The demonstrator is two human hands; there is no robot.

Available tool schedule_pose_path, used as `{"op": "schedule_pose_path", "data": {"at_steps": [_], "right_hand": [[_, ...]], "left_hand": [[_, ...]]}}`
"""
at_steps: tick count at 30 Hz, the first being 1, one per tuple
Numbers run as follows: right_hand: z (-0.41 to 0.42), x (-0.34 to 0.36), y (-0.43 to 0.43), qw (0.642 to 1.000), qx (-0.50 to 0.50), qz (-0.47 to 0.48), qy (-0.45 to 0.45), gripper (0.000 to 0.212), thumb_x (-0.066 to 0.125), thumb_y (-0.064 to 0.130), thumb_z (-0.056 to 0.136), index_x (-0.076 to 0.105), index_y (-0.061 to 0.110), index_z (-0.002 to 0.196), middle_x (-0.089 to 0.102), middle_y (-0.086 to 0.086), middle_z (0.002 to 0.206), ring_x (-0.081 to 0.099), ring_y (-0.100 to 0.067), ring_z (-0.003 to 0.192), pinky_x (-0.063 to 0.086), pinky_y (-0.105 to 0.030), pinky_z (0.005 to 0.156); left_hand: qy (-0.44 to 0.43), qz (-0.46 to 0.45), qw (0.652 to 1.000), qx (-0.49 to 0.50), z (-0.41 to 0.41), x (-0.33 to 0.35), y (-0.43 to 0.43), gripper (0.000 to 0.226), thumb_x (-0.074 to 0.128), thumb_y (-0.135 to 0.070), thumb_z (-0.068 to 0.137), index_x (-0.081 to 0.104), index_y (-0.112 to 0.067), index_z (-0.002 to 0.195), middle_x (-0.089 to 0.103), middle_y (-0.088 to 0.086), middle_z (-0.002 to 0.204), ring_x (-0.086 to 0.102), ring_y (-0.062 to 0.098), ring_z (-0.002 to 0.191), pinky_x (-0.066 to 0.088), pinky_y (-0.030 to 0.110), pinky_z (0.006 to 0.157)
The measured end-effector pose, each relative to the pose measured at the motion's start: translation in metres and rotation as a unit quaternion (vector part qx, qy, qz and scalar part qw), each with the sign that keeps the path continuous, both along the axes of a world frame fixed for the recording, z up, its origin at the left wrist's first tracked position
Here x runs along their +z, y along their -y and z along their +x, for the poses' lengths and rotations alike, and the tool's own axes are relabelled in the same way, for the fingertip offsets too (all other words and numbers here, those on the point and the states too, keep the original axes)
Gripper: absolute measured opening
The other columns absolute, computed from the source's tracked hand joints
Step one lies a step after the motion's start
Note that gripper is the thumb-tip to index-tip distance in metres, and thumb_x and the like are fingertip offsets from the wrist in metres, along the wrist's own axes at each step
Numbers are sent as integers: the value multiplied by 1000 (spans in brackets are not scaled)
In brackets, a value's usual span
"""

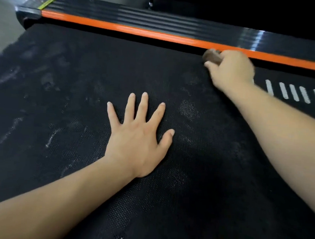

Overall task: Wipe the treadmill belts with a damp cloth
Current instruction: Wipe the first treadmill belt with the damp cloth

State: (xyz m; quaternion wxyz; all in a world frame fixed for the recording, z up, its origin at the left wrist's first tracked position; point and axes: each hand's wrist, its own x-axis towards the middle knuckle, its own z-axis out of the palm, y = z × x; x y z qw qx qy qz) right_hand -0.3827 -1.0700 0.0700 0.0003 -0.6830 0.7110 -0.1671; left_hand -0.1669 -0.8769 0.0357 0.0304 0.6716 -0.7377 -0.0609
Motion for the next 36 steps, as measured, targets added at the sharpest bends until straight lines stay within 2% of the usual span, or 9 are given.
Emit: {"op": "schedule_pose_path", "data": {"at_steps": [3, 7, 9, 15, 20, 26, 30, 32, 36], "right_hand": [[-2, -7, -27, 994, 108, 26, -2, 38, 61, 60, 91, 64, 22, 90, 59, -4, 88, 52, -27, 81, 38, -35, 68], [-39, 3, 6, 999, -46, 3, 14, 44, 62, 57, 91, 70, 16, 103, 71, -13, 103, 64, -37, 99, 42, -35, 75], [-41, 3, 9, 998, -68, -8, 11, 44, 61, 57, 92, 69, 15, 103, 70, -14, 105, 64, -39, 100, 49, -39, 81], [-34, -5, -41, 991, 130, 29, -11, 34, 60, 59, 91, 55, 27, 82, 54, -4, 87, 49, -25, 80, 41, -37, 69], [-53, 4, -14, 999, -41, -12, 23, 41, 60, 58, 91, 67, 18, 93, 69, -12, 97, 64, -38, 95, 51, -42, 79], [-27, -9, -73, 989, 143, 27, 7, 31, 59, 56, 93, 53, 28, 83, 50, -2, 87, 45, -22, 81, 36, -35, 69], [-49, -1, -40, 1000, 12, 8, 11, 40, 59, 59, 91, 62, 19, 89, 65, -10, 95, 62, -35, 92, 49, -39, 75], [-42, 0, -42, 999, -28, -10, 12, 41, 58, 58, 92, 63, 17, 92, 64, -13, 100, 62, -37, 96, 48, -40, 76], [-18, -10, -100, 992, 120, 25, 16, 39, 58, 59, 93, 60, 20, 90, 51, -3, 88, 48, -24, 78, 35, -35, 66]], "left_hand": [[-1, 1, 1000, 1, 0, 1, 0, 75, 4, -73, 95, 4, -40, 163, -5, 6, 174, -15, 32, 158, -7, 72, 119], [-6, -3, 1000, -3, 0, 0, 0, 75, 6, -73, 96, 6, -39, 163, -3, 6, 174, -13, 32, 159, -6, 72, 119], [-4, -6, 1000, -2, 0, 0, 1, 75, 6, -74, 96, 7, -39, 163, -3, 6, 174, -13, 32, 159, -6, 72, 119], [-3, -1, 1000, -1, 0, 0, 1, 76, 4, -75, 95, 5, -40, 163, -4, 5, 174, -15, 31, 158, -8, 72, 119], [-5, 0, 1000, 2, 0, 1, 1, 76, 5, -75, 95, 6, -41, 163, -4, 5, 174, -15, 30, 158, -8, 71, 120], [-4, 1, 1000, 1, 0, 0, 2, 76, 4, -75, 95, 7, -41, 163, -2, 5, 174, -13, 30, 159, -8, 71, 120], [-5, -4, 1000, 2, 0, -1, 2, 76, 6, -75, 95, 9, -41, 163, 0, 5, 174, -11, 30, 159, -8, 70, 121], [-6, -5, 1000, 5, 1, -2, 2, 77, 6, -75, 94, 9, -41, 163, 0, 5, 174, -11, 29, 159, -8, 69, 121], [-6, -3, 1000, 5, 2, -3, 3, 78, 5, -76, 93, 9, -42, 163, 0, 5, 174, -11, 29, 159, -7, 70, 121]]}}
